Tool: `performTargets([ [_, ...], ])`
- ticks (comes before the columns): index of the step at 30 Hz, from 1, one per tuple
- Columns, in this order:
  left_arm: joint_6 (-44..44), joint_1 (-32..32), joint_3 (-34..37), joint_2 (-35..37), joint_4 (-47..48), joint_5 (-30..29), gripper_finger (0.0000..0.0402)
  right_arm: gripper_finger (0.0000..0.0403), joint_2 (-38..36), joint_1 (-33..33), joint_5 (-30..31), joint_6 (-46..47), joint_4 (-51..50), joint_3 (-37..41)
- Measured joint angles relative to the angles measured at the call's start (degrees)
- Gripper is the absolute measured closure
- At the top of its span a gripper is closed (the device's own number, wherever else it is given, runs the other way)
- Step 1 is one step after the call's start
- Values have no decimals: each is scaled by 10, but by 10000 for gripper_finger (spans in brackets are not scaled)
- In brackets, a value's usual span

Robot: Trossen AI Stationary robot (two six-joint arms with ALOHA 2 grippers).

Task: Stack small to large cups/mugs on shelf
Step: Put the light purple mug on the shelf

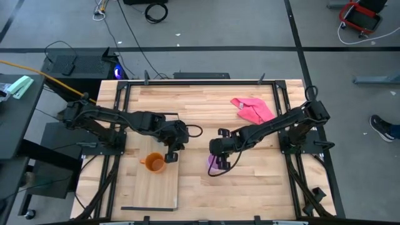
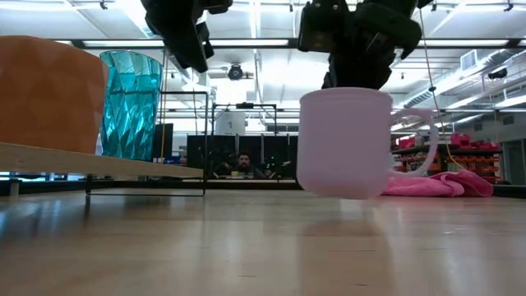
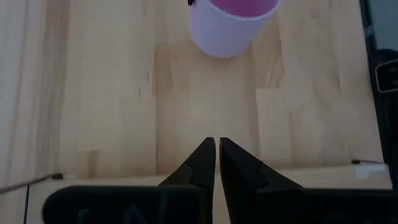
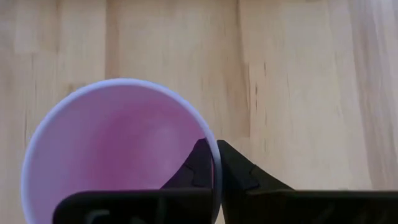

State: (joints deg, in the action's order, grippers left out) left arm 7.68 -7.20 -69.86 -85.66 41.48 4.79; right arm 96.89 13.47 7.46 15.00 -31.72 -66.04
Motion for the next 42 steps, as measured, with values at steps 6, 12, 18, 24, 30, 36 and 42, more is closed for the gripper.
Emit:
performTargets([
  [6,-4,-5,-1,-6,-5,1,369,395,20,-1,0,-14,-1,0],
  [12,-8,-5,0,-7,-3,0,378,392,20,-7,0,-18,7,-1],
  [18,-6,-5,0,-7,-5,0,379,379,20,-7,0,-15,9,-2],
  [24,-5,-5,0,-7,-5,0,370,371,20,-9,0,-11,11,-2],
  [30,-4,-5,0,-7,-6,0,368,352,20,-18,0,0,11,-2],
  [36,-4,-8,0,-7,-5,0,371,329,20,-22,0,8,11,-2],
  [42,-4,-8,0,-6,-6,0,363,313,4,-25,0,11,7,-3],
])
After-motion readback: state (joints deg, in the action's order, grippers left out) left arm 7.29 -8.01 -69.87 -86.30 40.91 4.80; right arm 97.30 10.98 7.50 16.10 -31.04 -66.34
